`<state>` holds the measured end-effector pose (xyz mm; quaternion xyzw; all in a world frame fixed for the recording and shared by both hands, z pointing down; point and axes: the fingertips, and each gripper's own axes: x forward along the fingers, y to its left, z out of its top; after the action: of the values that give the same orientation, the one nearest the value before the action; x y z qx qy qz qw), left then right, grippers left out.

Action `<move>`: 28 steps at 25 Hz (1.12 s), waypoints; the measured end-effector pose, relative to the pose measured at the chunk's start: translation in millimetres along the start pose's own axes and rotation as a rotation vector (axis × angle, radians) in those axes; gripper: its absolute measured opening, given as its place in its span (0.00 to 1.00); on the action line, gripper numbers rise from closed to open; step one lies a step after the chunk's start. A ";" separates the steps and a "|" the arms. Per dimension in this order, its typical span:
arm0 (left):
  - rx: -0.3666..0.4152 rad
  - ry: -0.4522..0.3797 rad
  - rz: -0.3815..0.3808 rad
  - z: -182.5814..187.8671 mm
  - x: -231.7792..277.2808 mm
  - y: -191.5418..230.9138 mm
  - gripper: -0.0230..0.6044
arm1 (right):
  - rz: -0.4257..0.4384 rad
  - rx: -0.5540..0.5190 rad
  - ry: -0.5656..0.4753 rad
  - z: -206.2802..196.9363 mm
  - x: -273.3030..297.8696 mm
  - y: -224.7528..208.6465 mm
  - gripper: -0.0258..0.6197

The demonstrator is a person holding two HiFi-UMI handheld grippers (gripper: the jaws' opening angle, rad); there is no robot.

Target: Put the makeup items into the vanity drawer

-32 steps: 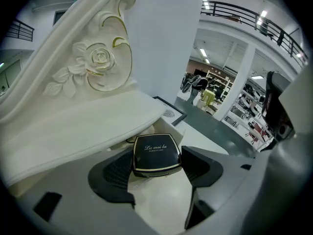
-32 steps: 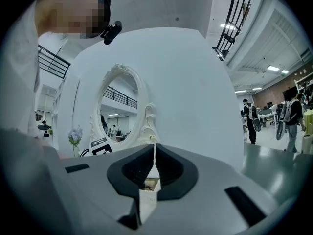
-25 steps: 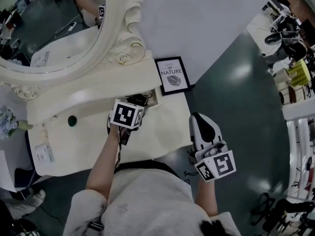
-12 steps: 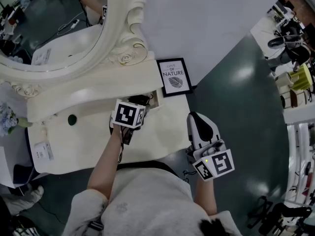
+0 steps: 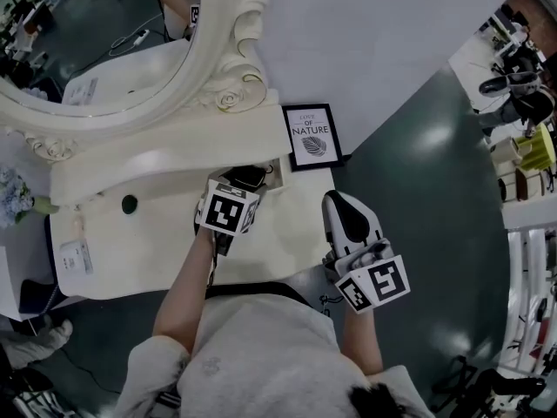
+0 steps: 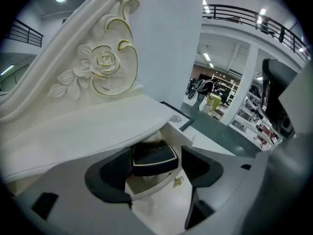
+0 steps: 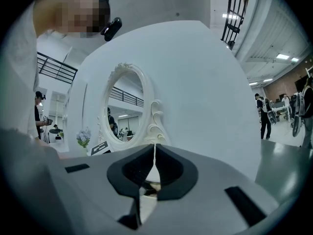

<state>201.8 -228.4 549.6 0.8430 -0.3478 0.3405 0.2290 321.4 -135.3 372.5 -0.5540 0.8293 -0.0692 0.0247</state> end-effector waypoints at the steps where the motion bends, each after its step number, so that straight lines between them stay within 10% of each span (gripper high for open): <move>1: 0.008 -0.009 0.001 0.3 -2.0 -0.4 0.56 | 0.008 0.000 -0.001 0.3 1.2 1.7 0.08; 8: 0.020 -0.136 0.037 6.8 -25.9 1.2 0.54 | 0.048 -0.004 -0.007 0.0 7.6 16.5 0.08; 14: 0.043 -0.287 0.134 14.3 -66.6 16.3 0.07 | 0.082 -0.004 -0.009 0.6 16.4 40.1 0.08; 28: 0.005 -0.481 0.101 12.4 -173.0 32.4 0.06 | 0.167 -0.023 0.000 -0.8 43.4 115.3 0.08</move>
<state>91.9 -182.8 419.4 0.8819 -0.4333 0.1416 0.1202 199.0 -131.8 358.4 -0.4830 0.8734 -0.0575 0.0241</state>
